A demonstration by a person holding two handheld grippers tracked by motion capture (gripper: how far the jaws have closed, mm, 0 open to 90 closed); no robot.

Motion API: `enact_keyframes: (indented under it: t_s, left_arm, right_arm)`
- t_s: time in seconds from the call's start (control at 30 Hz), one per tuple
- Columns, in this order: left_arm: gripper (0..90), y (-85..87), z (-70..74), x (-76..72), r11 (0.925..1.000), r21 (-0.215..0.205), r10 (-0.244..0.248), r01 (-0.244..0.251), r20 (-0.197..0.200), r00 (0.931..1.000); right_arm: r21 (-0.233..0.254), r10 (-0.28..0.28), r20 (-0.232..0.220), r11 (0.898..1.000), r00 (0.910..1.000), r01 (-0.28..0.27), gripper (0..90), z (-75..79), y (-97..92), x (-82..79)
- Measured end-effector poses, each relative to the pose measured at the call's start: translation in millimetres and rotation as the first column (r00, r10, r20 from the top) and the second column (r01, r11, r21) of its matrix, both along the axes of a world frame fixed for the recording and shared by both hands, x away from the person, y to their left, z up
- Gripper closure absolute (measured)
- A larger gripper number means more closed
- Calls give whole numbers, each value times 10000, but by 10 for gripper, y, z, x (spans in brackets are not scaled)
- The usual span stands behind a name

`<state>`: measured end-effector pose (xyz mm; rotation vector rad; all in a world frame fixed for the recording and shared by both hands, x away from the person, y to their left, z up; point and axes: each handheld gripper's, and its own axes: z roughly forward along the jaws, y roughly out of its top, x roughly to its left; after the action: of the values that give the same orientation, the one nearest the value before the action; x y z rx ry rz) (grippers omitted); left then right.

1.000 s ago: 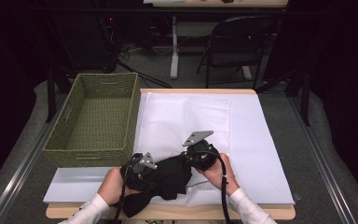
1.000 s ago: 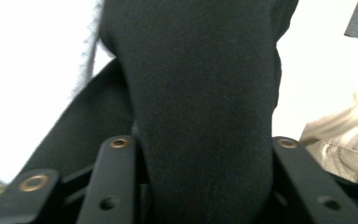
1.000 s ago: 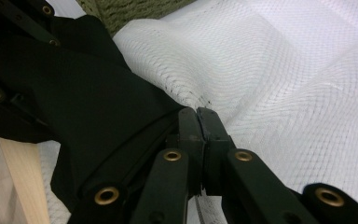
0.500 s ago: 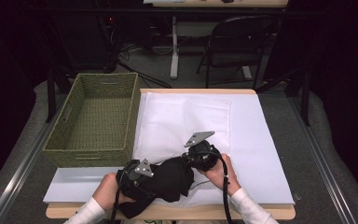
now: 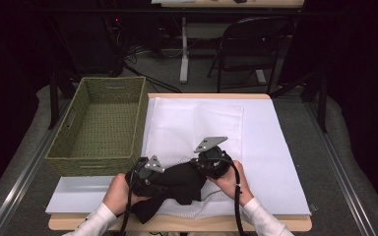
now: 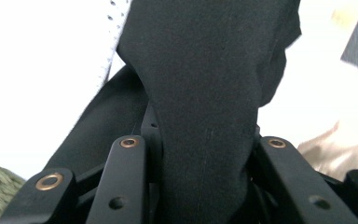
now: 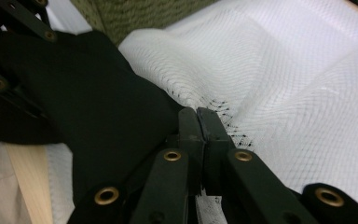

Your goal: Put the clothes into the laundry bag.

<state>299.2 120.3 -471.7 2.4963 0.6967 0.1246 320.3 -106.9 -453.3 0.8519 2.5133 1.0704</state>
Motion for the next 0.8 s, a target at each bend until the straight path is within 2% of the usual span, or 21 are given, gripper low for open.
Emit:
enact_keyframes:
  t_s: [0.07, 0.17, 0.27, 0.4, 0.53, 0.7, 0.8]
  left_arm:
    - [670, -39, 9, 29, 9995, -253, 172, -169, 96, 9998]
    - [665, -108, -60, 93, 9987, -222, 454, -452, 98, 9989]
    - [636, -176, -179, 130, 9990, -74, 433, -433, 20, 9991]
    - [594, -179, -201, 113, 9991, 27, 413, -414, 213, 9989]
    - [437, -150, -206, 129, 9990, 120, 432, -434, 188, 9989]
    - [313, -66, -155, 78, 9997, -16, 233, -233, 125, 9996]
    - [248, 17, -100, 10, 9997, -57, 223, -222, 306, 9993]
  right_arm:
    - [127, -26, 97, 9999, 9999, 25, 896, 53, -29, -2]
    - [360, -150, 119, 9992, 9998, 145, 896, 105, -72, -9]
    - [304, -81, -22, 9995, 10000, 82, 896, 61, -76, 5]
    - [147, -28, -194, 9999, 9998, 31, 896, 0, -71, 8]
    - [195, -57, -235, 9998, 9997, 61, 895, 3, -75, 0]
    - [142, 13, -275, 9999, 9996, -9, 895, -22, -82, 7]
    - [144, -9, -278, 9999, 9996, 13, 894, -21, -87, 0]
